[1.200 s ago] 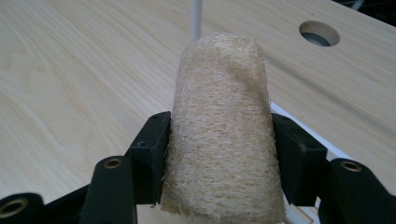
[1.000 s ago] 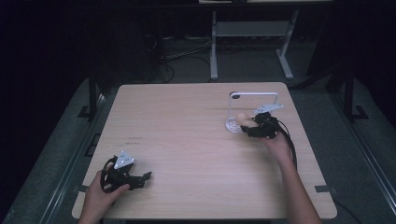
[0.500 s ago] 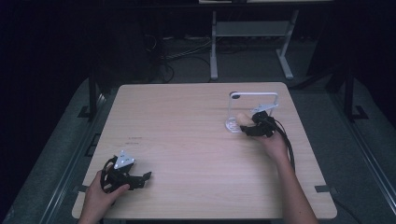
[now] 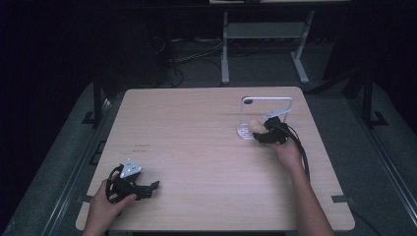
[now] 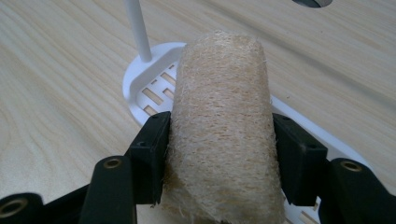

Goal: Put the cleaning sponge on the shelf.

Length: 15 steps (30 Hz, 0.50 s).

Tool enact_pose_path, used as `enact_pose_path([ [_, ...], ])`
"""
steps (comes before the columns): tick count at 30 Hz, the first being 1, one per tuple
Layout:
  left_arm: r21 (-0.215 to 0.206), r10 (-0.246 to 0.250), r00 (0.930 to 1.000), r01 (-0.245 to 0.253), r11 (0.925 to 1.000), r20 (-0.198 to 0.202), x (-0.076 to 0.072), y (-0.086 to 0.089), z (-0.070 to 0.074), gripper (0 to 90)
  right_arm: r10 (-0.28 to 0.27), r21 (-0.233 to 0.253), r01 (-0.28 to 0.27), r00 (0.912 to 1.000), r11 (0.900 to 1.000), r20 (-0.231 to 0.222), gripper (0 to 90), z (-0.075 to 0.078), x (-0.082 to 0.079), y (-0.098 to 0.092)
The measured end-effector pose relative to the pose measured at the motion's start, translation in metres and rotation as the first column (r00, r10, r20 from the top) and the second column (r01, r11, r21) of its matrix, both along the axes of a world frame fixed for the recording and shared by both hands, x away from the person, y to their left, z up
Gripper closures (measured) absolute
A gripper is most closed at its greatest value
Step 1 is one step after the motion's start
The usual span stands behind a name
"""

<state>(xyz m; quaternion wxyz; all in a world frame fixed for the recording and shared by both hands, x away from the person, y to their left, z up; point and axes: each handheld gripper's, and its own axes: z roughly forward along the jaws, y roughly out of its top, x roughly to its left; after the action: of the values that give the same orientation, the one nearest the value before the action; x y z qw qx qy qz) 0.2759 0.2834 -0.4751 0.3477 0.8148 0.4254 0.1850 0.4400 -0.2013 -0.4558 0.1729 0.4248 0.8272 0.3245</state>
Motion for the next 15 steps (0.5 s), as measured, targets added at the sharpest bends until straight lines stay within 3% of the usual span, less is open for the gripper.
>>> enact_pose_path([
  [15, 0.000, 0.000, 1.0000, 0.000, 1.0000, 0.000, 0.0000, 0.0000, 0.0000, 12.7, 0.006, -0.010, -0.006, 1.0000, 1.000, -0.007, 41.4, -0.0002, -0.0005, 0.0010],
])
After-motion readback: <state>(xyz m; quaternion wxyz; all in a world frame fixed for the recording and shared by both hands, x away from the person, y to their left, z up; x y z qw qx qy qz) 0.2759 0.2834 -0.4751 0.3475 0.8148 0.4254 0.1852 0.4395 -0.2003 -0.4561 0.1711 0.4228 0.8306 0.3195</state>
